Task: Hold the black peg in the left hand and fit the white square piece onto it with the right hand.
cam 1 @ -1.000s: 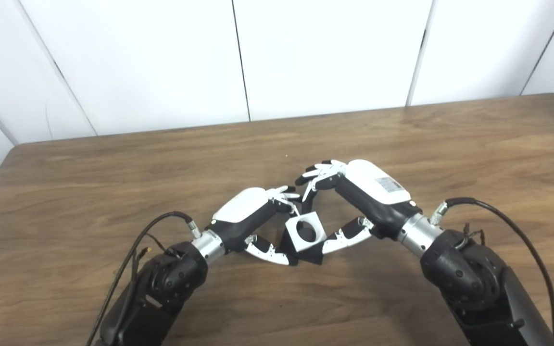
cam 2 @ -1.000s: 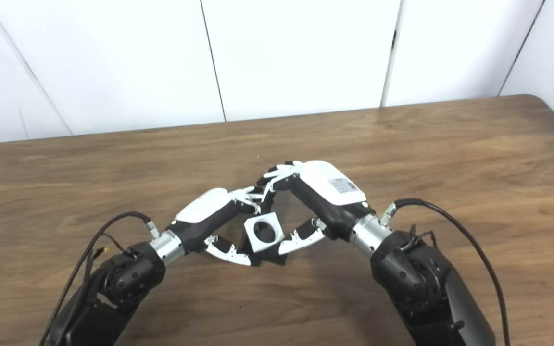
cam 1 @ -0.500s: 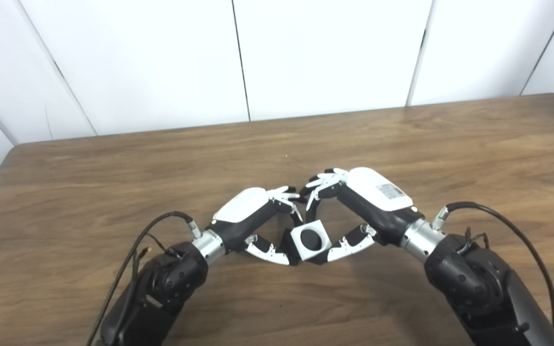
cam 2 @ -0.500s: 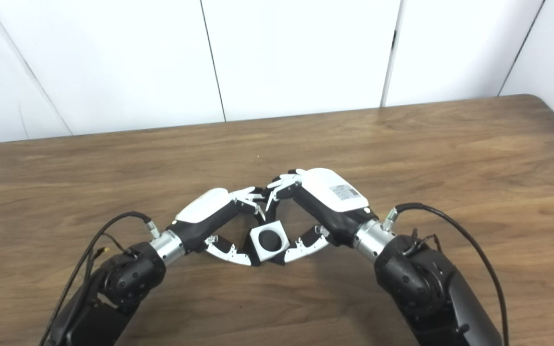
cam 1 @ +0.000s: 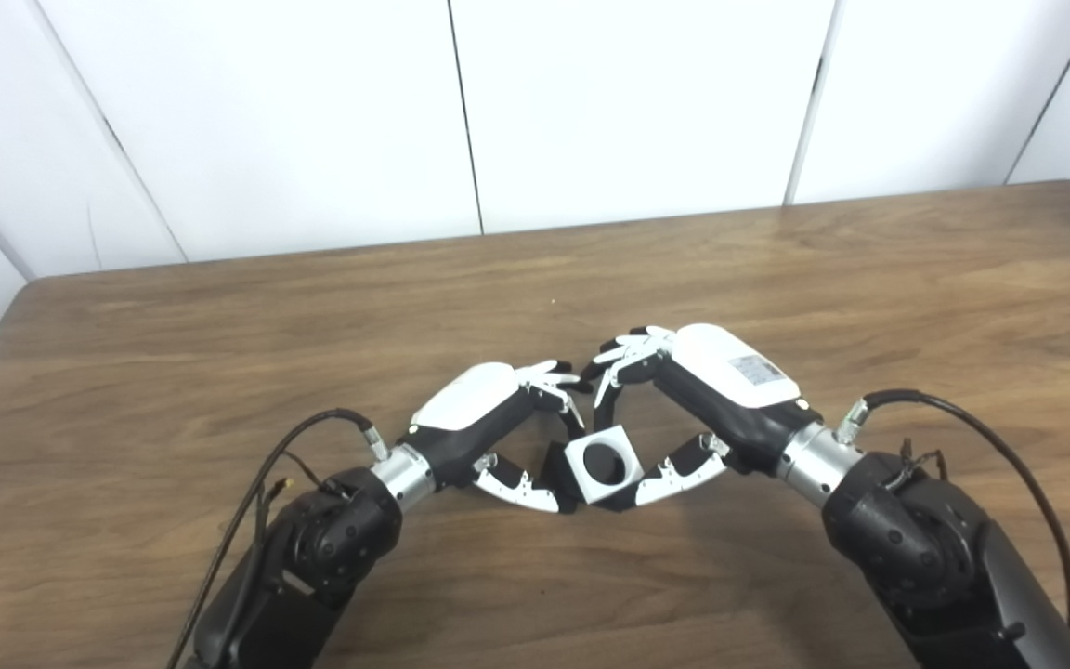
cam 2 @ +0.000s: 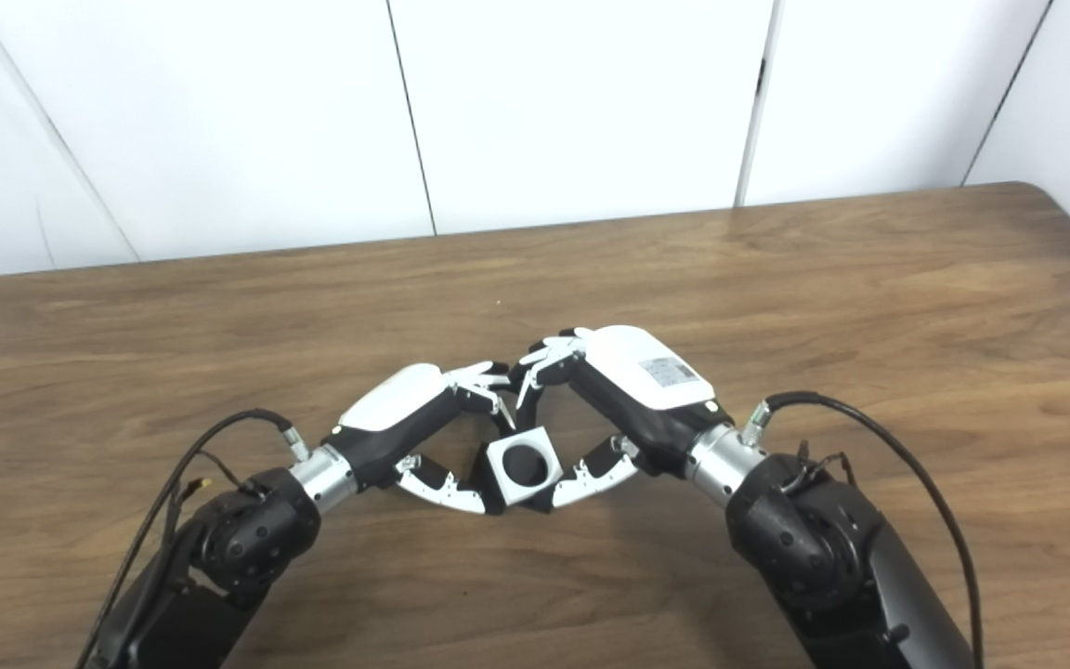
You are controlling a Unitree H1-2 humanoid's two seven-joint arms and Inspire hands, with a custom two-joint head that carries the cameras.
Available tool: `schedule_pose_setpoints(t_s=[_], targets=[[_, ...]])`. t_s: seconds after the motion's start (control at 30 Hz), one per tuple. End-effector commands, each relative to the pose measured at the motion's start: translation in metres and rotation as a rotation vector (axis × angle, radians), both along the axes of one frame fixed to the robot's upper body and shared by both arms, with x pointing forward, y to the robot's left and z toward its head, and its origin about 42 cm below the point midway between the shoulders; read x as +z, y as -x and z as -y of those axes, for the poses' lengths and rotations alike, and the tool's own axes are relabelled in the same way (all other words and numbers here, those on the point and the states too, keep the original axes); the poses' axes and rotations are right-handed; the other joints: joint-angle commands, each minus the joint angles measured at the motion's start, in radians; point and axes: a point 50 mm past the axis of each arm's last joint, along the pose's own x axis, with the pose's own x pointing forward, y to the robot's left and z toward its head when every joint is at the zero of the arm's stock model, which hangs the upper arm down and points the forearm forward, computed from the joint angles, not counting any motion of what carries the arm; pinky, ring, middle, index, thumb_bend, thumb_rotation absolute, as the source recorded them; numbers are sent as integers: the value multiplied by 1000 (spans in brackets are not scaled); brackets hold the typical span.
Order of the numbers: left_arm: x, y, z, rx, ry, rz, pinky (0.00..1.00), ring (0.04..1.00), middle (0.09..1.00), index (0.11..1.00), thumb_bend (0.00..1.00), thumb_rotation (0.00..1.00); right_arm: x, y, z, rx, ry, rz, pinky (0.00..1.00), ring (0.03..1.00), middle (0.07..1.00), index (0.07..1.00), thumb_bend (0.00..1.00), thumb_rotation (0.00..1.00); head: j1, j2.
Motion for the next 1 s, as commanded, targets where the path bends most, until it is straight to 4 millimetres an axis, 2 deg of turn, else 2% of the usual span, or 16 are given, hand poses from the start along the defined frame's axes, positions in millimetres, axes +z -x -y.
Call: schedule_pose_setpoints(t_s=[0.0,0.3,0.67,0.97], targets=[[-8,4,5,-14,-61,-14,951,971,882,491,517,87,11,-6,-3,7,-20,52,930,875,789,482,519,136,1,2],[-7,5,6,-13,-65,-18,953,972,884,492,517,87,7,-13,-8,-18,-55,33,919,887,804,483,518,137,2,5],[-6,6,7,-12,-59,-14,955,973,884,491,517,86,-3,-19,-15,-27,-72,29,818,859,785,482,519,136,4,14],[-5,5,6,-11,-59,-12,953,974,885,491,517,87,-6,-20,-10,-26,-42,25,916,863,784,483,518,137,5,15]])
